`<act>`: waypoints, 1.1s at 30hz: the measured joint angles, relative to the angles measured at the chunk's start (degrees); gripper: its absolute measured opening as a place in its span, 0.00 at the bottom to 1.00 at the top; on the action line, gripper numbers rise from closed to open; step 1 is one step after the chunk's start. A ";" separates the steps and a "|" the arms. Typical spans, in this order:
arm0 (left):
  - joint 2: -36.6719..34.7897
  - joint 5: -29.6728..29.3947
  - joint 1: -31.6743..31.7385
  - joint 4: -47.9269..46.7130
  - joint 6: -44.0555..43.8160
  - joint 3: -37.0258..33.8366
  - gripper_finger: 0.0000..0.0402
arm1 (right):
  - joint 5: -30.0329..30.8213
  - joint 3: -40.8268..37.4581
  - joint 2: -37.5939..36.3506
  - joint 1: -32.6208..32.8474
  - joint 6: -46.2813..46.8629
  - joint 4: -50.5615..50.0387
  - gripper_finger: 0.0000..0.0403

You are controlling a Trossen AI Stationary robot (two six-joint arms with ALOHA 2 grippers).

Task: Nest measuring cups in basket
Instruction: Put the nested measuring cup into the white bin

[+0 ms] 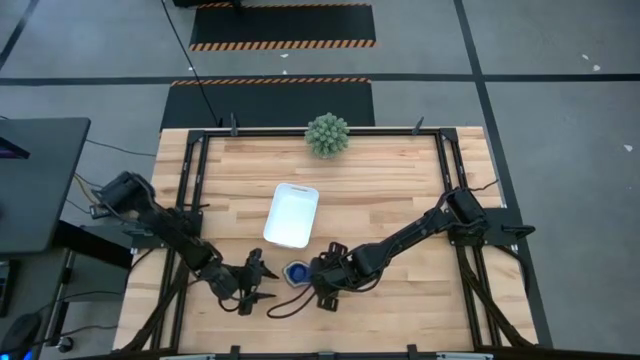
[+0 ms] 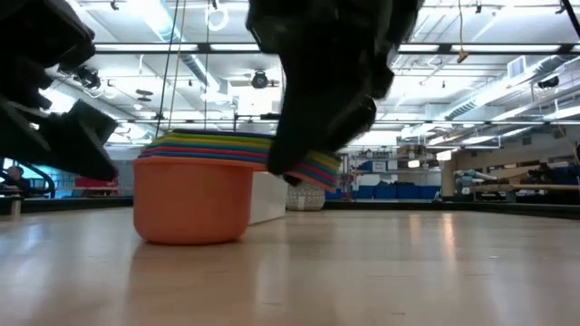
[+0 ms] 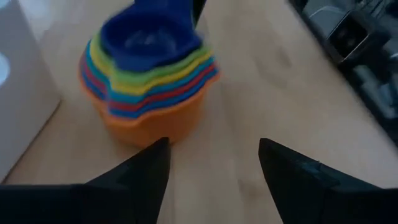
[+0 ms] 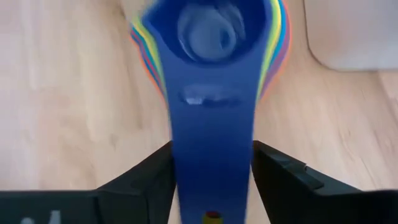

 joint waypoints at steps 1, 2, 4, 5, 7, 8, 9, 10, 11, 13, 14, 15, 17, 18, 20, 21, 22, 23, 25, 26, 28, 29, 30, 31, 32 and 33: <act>0.43 -0.18 0.15 -0.27 0.01 -0.05 0.64 | 0.02 -0.58 0.00 0.00 -0.02 0.06 0.53; 0.74 -0.26 0.40 -0.42 -0.01 -0.11 0.65 | 0.02 -1.16 0.00 0.00 -0.33 0.62 0.54; 1.52 -0.45 0.95 -0.17 -0.39 -0.09 0.66 | 0.04 -1.88 0.00 0.00 -1.73 2.70 0.56; 1.83 -0.45 1.19 -0.26 -0.71 -0.09 0.66 | 0.04 -2.10 0.00 0.00 -2.73 3.75 0.57; 2.38 -0.44 1.76 -0.03 -1.06 -0.10 0.66 | 0.37 -2.24 0.00 0.00 -4.93 6.04 0.58; 2.62 -0.49 2.10 0.00 -1.22 -0.09 0.66 | 0.80 -2.26 0.00 0.00 -5.71 6.95 0.59; 2.90 -0.72 2.47 -0.04 -1.32 -0.09 0.66 | 1.54 -2.24 0.00 0.06 -6.41 7.82 0.59; 3.15 -0.87 3.03 0.12 -1.32 -0.09 0.66 | 2.14 -2.24 0.00 0.09 -6.91 8.13 0.59; 3.44 -1.16 3.47 0.55 -1.29 -0.09 0.66 | 2.56 -2.24 0.00 0.10 -7.36 8.12 0.59; 3.68 -1.29 4.21 1.47 -0.76 -0.11 0.66 | 3.46 -2.24 0.00 0.15 -8.09 7.89 0.59; 3.74 -1.18 4.49 2.00 -0.05 -0.11 0.66 | 3.52 -2.24 0.00 0.15 -8.28 7.89 0.58; 3.74 -1.09 4.72 2.50 0.33 -0.11 0.66 | 3.54 -2.24 0.00 0.13 -8.33 7.90 0.57; 3.75 -1.02 5.11 3.21 0.60 -0.11 0.66 | 3.59 -2.24 0.00 0.11 -8.12 7.87 0.56; 3.77 -0.96 5.32 3.61 0.86 -0.11 0.66 | 3.73 -2.24 0.00 0.13 -7.93 7.79 0.55; 3.77 -1.03 5.64 4.54 1.67 -0.13 0.66 | 3.79 -2.26 -0.01 0.13 -7.74 7.28 0.55; 3.80 -1.07 5.84 4.64 1.67 -0.13 0.66 | 4.07 -2.26 0.00 0.15 -7.74 7.07 0.55; 4.13 -1.05 6.08 5.07 1.67 -0.13 0.66 | 4.35 -2.26 0.00 0.15 -7.74 6.84 0.55; 4.53 -1.07 6.37 5.52 1.73 -0.13 0.66 | 4.68 -2.26 -0.02 0.17 -7.73 6.61 0.55; 5.31 -1.08 6.79 6.48 2.05 -0.13 0.66 | 4.98 -2.26 -0.02 0.17 -7.76 6.67 0.55; 5.87 -1.12 7.09 7.26 2.57 -0.13 0.66 | 4.96 -2.30 -0.04 0.15 -7.78 6.75 0.55; 6.61 -0.82 7.58 7.71 2.97 -0.14 0.66 | 5.05 -2.36 -0.04 0.17 -7.76 7.07 0.55; 6.67 -0.75 7.66 7.68 3.08 -0.14 0.66 | 5.04 -2.37 -0.04 0.16 -7.78 7.08 0.55; 6.67 -0.71 7.66 7.65 3.24 -0.13 0.66 | 5.05 -2.37 -0.04 0.15 -7.78 7.08 0.55; 6.67 -0.72 7.66 7.64 3.27 -0.13 0.66 | 5.19 -2.37 -0.04 0.17 -7.88 7.08 0.55; 6.67 -0.76 7.66 7.62 3.29 -0.13 0.66 | 5.62 -2.37 -0.04 0.17 -7.98 7.09 0.54; 6.67 -0.85 7.66 7.60 3.33 -0.15 0.66 | 6.17 -2.37 -0.04 0.17 -8.03 7.13 0.54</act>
